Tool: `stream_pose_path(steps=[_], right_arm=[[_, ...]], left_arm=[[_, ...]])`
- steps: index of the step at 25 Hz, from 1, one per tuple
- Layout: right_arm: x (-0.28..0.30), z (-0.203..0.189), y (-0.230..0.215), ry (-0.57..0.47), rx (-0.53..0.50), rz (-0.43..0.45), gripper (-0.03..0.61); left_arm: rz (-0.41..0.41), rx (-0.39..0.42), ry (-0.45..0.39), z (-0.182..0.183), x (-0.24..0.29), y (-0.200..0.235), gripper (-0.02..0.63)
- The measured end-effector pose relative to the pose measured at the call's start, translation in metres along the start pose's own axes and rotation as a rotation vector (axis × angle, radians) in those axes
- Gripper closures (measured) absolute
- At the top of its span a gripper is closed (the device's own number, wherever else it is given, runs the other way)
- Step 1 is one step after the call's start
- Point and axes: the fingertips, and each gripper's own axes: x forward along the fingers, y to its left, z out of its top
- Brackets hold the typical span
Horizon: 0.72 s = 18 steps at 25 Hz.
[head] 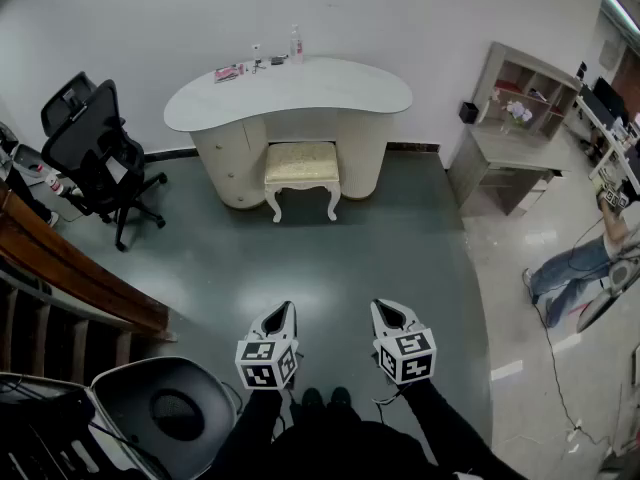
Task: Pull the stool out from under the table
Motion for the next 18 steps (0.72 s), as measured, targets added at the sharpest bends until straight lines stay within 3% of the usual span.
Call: stream_pose_path(steps=[18], right_arm=[[-0.0075,0.0021,0.0009,-0.008,-0.011,0.023,0.575]], left_arm=[[0.025,-0.016,0.007,-0.0027,-0.0059,0.0013,0.606]])
